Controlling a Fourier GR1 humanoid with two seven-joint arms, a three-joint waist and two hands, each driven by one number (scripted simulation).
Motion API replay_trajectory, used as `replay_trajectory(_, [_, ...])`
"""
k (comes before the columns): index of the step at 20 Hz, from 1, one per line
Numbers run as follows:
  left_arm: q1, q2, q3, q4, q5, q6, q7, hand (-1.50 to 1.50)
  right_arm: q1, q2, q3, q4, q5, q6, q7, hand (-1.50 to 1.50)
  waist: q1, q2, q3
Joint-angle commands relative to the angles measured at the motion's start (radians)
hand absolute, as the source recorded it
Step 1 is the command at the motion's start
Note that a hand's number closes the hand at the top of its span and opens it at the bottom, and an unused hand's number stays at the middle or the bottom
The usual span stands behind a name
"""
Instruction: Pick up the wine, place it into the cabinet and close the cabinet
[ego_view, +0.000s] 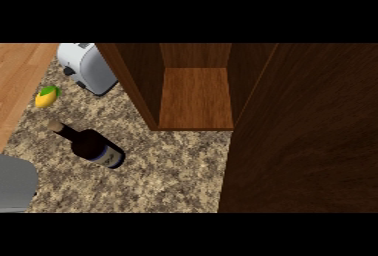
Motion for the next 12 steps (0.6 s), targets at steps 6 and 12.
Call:
replay_trajectory(6, [0.056,-0.103,-0.067,0.027,-0.150,-0.031,-0.108,-1.50,-0.040,-0.020,-0.024,-0.194,-0.028,-0.033,0.171,-1.50,-0.002,-0.002,-0.001])
replay_trajectory(12, [-0.023,-0.064,-0.007,0.179,-0.152,-0.065,-0.140,-1.50,-0.134,-0.053,-0.135,-0.078,-0.133,0.010,0.129,-1.50,0.001,0.002,0.000])
